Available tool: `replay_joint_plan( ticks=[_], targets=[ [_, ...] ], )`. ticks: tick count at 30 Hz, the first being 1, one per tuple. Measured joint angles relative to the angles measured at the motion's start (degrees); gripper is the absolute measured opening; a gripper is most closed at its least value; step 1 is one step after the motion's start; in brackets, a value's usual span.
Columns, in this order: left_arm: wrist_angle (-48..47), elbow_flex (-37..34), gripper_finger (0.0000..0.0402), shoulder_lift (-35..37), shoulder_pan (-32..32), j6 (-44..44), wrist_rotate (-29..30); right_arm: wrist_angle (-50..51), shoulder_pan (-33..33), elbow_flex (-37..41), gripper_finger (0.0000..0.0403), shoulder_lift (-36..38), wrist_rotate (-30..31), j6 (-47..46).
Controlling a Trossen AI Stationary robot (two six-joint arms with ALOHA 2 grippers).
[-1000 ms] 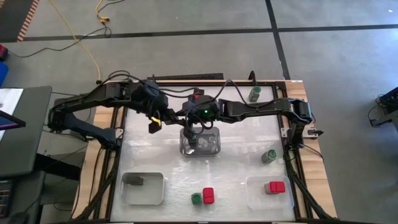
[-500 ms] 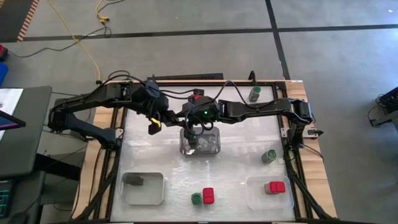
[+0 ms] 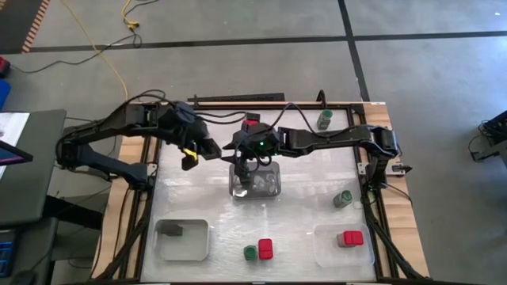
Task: Sort spices by type
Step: Put the right black seasoning can into the grey bin
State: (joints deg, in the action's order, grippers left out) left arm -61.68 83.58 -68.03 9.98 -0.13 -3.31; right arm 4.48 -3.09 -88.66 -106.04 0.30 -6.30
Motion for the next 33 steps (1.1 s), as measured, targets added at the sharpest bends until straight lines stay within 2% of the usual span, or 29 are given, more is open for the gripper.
replay_joint_plan(
  ticks=[7,11,21,28,33],
  targets=[
    [-6.3,0.0,0.0115,3.9,0.0,-5.7,2.4,6.2,0.0,0.0,0.024,1.3,-0.2,-5.1],
    [-7.9,-1.4,0.0115,6.7,-2.5,-10.7,4.1,15.4,0.0,0.0,0.0263,2.6,-0.2,-7.9],
    [-7.8,-8.0,0.0115,7.5,-19.9,-27.6,14.0,34.5,0.2,0.0,0.0266,7.6,0.3,-8.9],
    [-6.1,-8.2,0.0115,3.4,-33.9,-38.3,20.2,46.8,4.6,0.0,0.0265,14.9,10.5,-8.9],
    [-5.6,-8.1,0.0115,-1.2,-41.6,-42.8,21.3,49.9,8.7,0.0,0.0265,19.3,13.6,-8.7]
  ],
)
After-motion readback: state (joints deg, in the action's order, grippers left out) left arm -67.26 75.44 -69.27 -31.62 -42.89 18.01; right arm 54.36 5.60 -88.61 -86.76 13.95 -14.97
